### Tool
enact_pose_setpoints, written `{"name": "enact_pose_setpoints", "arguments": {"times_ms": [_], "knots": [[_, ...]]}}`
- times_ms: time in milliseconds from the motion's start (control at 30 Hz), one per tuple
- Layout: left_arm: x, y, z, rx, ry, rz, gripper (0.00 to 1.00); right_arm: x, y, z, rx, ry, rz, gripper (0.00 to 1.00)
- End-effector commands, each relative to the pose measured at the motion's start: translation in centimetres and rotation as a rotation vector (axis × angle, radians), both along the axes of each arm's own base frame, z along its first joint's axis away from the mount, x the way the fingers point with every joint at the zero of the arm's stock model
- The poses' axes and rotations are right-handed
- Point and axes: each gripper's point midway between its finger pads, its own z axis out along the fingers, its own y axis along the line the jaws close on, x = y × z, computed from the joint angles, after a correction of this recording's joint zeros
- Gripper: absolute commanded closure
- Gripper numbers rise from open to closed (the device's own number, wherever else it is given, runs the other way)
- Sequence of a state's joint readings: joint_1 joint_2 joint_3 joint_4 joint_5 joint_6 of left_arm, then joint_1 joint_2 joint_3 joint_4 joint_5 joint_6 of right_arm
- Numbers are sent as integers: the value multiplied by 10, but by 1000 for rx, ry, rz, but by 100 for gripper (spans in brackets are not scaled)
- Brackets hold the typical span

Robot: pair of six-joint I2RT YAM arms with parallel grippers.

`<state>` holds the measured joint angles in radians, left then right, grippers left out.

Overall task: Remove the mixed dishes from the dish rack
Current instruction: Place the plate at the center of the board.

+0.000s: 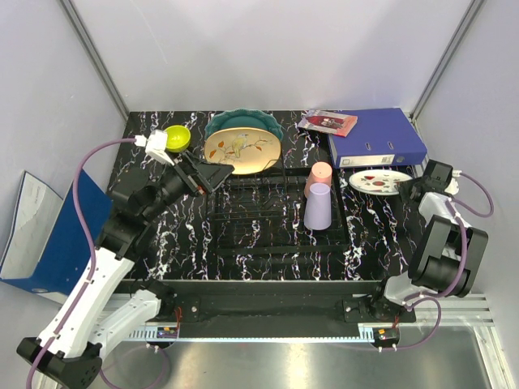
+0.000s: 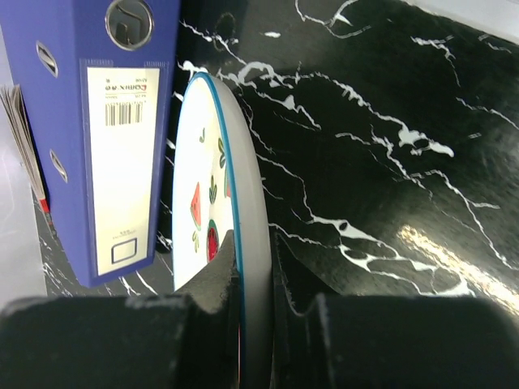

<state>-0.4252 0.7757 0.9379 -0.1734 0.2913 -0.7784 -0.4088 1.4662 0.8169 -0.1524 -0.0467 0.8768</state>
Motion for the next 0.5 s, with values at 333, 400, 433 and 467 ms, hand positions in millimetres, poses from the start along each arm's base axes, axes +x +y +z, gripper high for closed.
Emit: {"name": "enact_pose_setpoints", "arguments": {"times_ms": [333, 400, 433, 467], "knots": [[-2, -13, -30, 0, 79, -71, 1, -20, 12, -39, 108, 100, -43, 82], [-3, -14, -38, 3, 97, -76, 1, -25, 15, -43, 113, 111, -43, 72], [-3, -14, -40, 0, 105, -78, 1, -27, 16, -43, 116, 110, -41, 69], [-4, -15, -44, 1, 114, -82, 1, -28, 18, -43, 121, 108, -36, 66]]}}
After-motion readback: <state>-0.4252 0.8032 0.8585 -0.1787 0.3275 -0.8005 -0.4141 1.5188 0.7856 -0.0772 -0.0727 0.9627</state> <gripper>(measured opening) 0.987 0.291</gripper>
